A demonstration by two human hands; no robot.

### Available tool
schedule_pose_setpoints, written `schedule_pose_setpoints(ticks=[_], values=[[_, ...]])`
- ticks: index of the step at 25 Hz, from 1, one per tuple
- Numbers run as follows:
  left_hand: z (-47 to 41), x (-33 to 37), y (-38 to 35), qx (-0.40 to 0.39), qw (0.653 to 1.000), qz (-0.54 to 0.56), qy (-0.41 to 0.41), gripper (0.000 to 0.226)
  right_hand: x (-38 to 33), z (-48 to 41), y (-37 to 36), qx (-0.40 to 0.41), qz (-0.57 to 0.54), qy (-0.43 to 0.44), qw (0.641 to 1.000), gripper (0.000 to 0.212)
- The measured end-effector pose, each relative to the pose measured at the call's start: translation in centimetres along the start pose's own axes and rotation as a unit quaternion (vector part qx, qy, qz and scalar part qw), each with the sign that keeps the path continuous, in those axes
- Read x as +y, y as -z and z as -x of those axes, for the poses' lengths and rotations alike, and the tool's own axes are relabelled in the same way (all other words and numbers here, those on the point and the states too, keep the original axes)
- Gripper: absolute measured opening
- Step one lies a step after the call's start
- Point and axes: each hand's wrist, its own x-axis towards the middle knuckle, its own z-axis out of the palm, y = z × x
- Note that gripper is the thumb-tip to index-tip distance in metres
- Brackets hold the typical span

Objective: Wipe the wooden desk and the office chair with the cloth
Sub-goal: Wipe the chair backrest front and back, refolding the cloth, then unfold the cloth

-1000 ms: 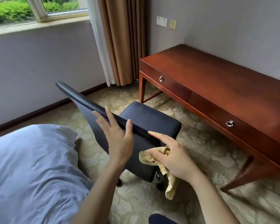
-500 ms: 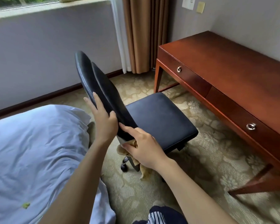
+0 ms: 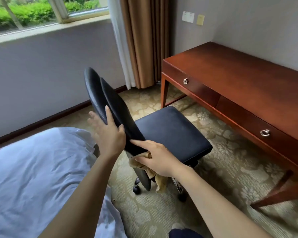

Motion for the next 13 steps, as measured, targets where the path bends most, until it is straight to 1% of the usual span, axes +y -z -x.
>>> schedule_pose_setpoints(ticks=[1, 2, 3, 4, 5, 6, 7, 8, 9, 11, 13], values=[[0.1, 0.5, 0.0, 0.016, 0.998, -0.063, -0.012, 0.075, 0.2, 0.3, 0.6, 0.018, -0.005, -0.004, 1.000, 0.044], [0.4, 1.2, -0.1, 0.044, 0.993, -0.097, -0.044, 0.074, 0.5, 0.7, 1.3, 0.043, -0.013, -0.013, 0.999, 0.037], [0.7, 2.2, -0.5, 0.077, 0.988, -0.100, -0.092, 0.070, 0.8, 1.3, 2.1, 0.073, -0.022, -0.025, 0.997, 0.032], [1.3, 3.4, -0.9, 0.097, 0.982, -0.075, -0.142, 0.064, 1.1, 1.9, 3.0, 0.108, -0.032, -0.036, 0.993, 0.027], [2.0, 5.1, -1.6, 0.089, 0.977, -0.025, -0.194, 0.056, 1.4, 2.8, 4.1, 0.151, -0.041, -0.052, 0.986, 0.024], [2.9, 6.9, -2.5, 0.052, 0.971, 0.048, -0.228, 0.049, 1.7, 3.9, 5.2, 0.189, -0.052, -0.066, 0.978, 0.022], [4.0, 8.5, -3.2, -0.006, 0.964, 0.134, -0.231, 0.042, 1.8, 4.8, 6.2, 0.221, -0.062, -0.074, 0.970, 0.021], [5.3, 10.1, -4.1, -0.081, 0.947, 0.215, -0.225, 0.038, 1.9, 6.0, 7.4, 0.265, -0.069, -0.082, 0.958, 0.020], [6.8, 11.8, -5.0, -0.157, 0.924, 0.275, -0.214, 0.036, 2.0, 7.3, 8.6, 0.318, -0.070, -0.092, 0.941, 0.019], [9.9, 14.9, -6.4, -0.291, 0.869, 0.368, -0.160, 0.035, 2.3, 10.4, 10.9, 0.425, -0.063, -0.112, 0.896, 0.016], [12.6, 17.6, -7.5, -0.384, 0.805, 0.441, -0.099, 0.039, 2.2, 13.6, 13.1, 0.498, -0.067, -0.126, 0.855, 0.014]])
